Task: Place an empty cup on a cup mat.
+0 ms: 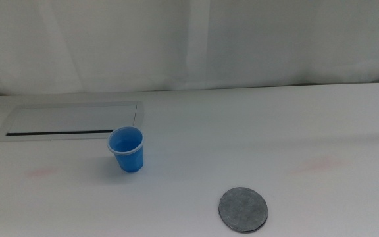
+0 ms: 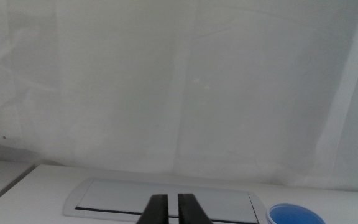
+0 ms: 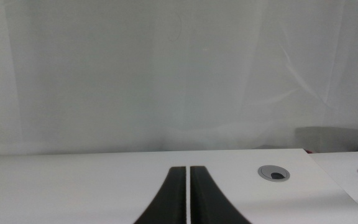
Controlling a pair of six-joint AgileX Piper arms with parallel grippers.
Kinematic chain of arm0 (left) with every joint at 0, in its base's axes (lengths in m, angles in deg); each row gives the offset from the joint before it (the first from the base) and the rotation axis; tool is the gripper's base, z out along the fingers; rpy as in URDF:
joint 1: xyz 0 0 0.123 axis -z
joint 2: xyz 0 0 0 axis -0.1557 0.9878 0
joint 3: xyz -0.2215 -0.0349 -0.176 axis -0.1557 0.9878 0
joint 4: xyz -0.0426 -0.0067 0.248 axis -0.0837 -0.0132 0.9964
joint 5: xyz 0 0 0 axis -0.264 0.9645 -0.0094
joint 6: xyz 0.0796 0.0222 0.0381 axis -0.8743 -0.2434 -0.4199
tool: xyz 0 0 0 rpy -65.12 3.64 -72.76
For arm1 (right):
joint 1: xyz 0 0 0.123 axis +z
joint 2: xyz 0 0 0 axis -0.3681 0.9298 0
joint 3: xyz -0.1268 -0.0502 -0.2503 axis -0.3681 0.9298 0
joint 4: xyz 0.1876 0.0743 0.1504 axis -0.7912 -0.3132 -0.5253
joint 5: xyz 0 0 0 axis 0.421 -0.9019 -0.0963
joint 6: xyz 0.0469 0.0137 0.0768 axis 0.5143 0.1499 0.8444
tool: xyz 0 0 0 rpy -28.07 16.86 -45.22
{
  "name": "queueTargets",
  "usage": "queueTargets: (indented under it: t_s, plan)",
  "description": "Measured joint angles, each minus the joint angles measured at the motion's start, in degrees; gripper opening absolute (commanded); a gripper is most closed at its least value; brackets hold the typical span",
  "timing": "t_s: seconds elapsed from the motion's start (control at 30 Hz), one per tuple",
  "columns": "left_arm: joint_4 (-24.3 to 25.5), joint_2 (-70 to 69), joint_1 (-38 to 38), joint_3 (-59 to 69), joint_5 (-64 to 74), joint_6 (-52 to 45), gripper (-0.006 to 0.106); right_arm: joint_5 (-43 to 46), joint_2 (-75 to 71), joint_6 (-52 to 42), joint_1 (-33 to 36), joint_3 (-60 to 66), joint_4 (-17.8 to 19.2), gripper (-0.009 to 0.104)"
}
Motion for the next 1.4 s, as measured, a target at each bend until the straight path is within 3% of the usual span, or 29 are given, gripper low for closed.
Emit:
queueTargets:
  t_s: [0.03, 0.13, 0.2, 0.33, 0.93, 1.27, 1.4]
  plan:
    - [0.0, 0.0, 0.0, 0.0, 0.0, 0.0, -0.003, 0.0, 0.0, 0.11, 0.0, 0.0, 0.0, -0.003]
    - [0.0, 0.0, 0.0, 0.0, 0.0, 1.68, 0.016, 0.0, 0.0, 0.11, 0.0, 0.0, 0.0, -0.003]
    - [0.0, 0.0, 0.0, 0.0, 0.0, 3.18, 0.037, 0.0, 0.0, 0.11, 0.0, 0.0, 0.0, -0.003]
    - [0.0, 0.0, 0.0, 0.0, -0.53, 4.19, 0.094, 0.0, 0.0, 0.11, 0.0, 0.0, 0.0, -0.003]
    - [-0.19, -0.09, 0.0, -0.51, -1.64, 7.19, 0.093, 0.0, 0.0, 0.0, 0.0, 0.0, 0.0, -0.003]
    - [-0.19, 1.8, 0.0, -17.8, 14.63, 7.31, 0.093, 0.0, 0.0, 0.0, 0.0, 0.0, 0.0, -0.003]
    - [-3.33, 8.5, 0.0, -25.32, 21.67, 4.49, 0.093, 0.0, 0.0, 0.0, 0.0, 0.0, 0.0, -0.003]
